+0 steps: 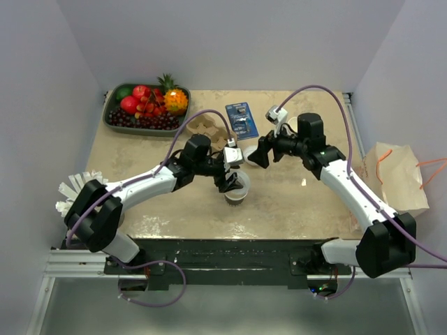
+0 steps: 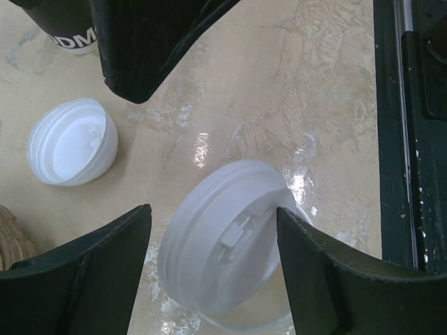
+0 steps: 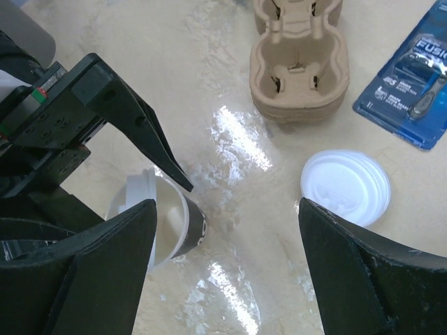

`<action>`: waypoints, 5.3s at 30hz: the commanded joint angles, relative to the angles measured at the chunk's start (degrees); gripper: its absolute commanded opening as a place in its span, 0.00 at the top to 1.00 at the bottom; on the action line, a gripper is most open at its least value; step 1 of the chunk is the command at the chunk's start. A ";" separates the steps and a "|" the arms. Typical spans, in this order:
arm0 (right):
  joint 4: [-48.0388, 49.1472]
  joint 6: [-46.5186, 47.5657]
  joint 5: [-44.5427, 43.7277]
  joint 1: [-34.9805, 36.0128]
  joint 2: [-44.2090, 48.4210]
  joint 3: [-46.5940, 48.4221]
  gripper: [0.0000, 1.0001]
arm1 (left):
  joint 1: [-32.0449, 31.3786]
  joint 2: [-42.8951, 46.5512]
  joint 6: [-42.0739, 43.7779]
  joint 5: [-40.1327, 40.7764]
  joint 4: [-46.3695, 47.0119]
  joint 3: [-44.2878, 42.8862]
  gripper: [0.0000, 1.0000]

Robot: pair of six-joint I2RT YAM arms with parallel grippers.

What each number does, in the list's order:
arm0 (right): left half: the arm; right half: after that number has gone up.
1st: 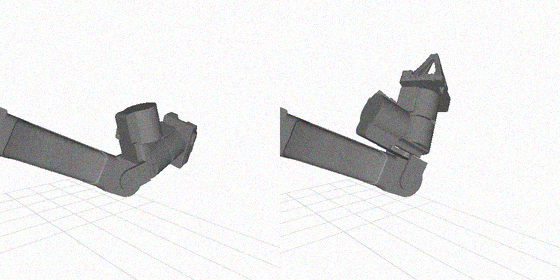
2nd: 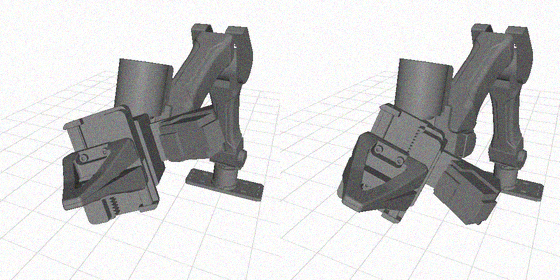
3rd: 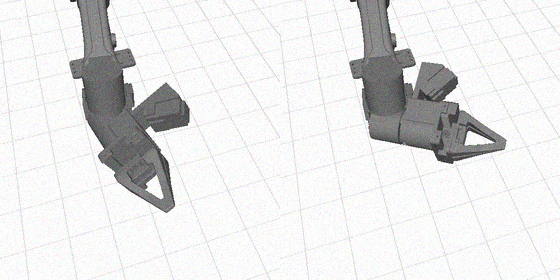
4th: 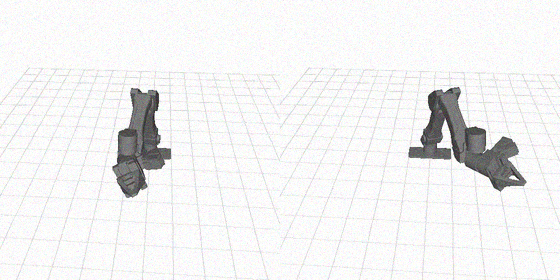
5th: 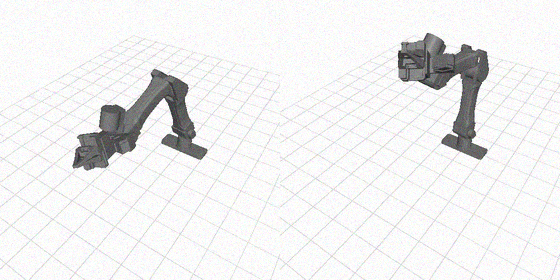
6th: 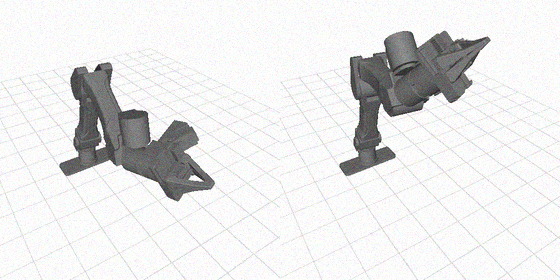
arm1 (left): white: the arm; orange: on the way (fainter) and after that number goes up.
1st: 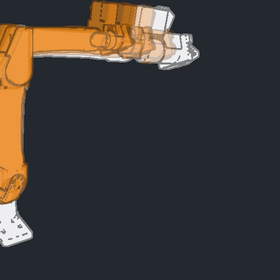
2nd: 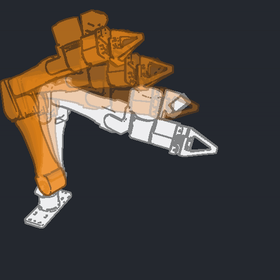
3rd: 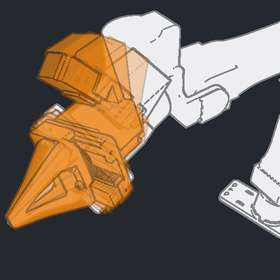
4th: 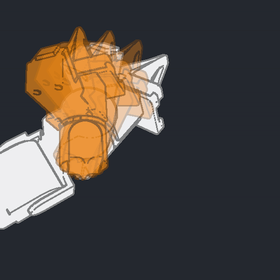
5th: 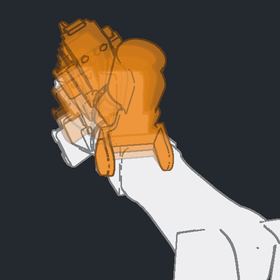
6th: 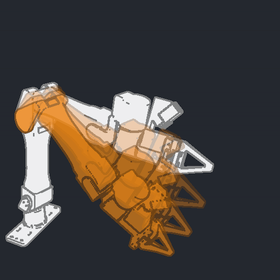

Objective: Pack the takeout coffee

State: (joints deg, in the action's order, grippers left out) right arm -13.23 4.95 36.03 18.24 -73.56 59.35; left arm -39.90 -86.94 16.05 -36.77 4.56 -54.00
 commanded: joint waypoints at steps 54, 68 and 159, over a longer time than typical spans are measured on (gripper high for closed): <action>-4.70 0.68 3.96 2.68 -9.58 -0.12 0.27 | -0.18 -0.34 -1.11 -0.23 -3.68 -2.60 0.18; -4.96 -0.47 4.66 2.85 -10.37 0.94 0.27 | -0.18 0.54 -2.78 1.53 -2.19 -1.64 0.14; -7.42 0.06 2.64 5.84 -13.80 2.79 0.25 | 0.70 2.82 -3.31 -2.34 -6.58 -0.06 0.14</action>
State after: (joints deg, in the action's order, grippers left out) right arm -20.21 4.93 38.52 23.73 -88.77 59.88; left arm -39.77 -87.05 11.55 -39.22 -3.16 -53.45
